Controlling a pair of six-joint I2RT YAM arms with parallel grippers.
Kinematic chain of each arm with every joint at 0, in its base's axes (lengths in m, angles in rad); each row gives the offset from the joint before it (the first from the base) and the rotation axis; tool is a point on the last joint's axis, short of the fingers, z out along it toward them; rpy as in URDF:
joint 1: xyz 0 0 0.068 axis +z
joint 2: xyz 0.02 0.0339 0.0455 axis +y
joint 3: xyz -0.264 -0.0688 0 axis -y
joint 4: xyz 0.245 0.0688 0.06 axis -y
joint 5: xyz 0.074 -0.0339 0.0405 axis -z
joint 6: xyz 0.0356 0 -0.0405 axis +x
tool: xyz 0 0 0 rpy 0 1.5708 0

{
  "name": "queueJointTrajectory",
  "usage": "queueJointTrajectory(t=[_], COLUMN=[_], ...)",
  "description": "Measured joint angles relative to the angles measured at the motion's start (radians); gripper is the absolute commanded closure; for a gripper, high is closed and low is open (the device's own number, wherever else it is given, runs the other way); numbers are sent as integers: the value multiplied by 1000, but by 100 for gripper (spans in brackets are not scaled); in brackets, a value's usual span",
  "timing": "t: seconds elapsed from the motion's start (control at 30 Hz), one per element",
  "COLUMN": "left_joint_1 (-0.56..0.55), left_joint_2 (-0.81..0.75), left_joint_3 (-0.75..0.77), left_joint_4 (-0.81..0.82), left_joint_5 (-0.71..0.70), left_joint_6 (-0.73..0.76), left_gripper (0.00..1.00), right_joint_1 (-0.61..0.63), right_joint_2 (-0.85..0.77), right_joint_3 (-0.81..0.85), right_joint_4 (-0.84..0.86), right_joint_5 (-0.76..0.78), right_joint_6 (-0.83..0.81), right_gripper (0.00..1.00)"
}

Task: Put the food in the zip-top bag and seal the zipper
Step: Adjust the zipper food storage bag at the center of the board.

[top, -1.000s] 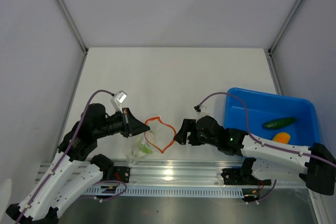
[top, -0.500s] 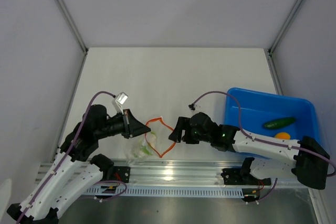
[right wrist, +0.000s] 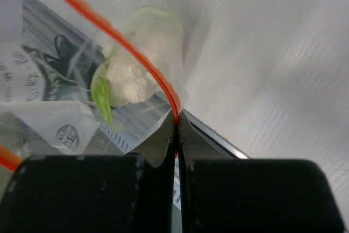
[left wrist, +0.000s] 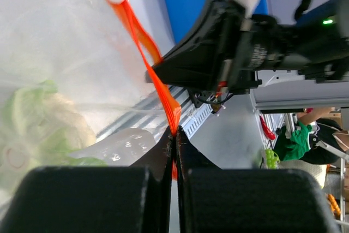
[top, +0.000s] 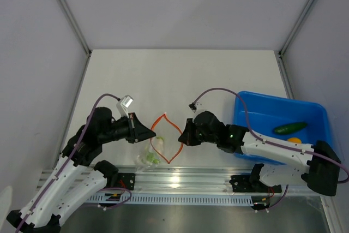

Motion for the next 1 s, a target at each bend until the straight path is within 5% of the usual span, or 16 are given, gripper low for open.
queueJointTrajectory(t=[0.4,0.73,0.83,1.0], left_joint_1=[0,0,0,0], left_joint_2=[-31,-3,29,47], left_joint_3=[132,5,-1,2], left_joint_4=[-58,-51,-44,-44], left_joint_5=[-24,-43,-44,-69], left_joint_6=[38,47,50,76], left_gripper=[99,99,100,99], right_joint_1=[11,-30,-30,-30], right_joint_2=[-89,-45,-10,2], right_joint_3=[352,325,321,326], right_joint_4=[-190,-235,-246,-269], right_joint_5=[14,-56,-67,-68], right_joint_6=[-211,-246,-251,-267], right_gripper=[100,100,91,53])
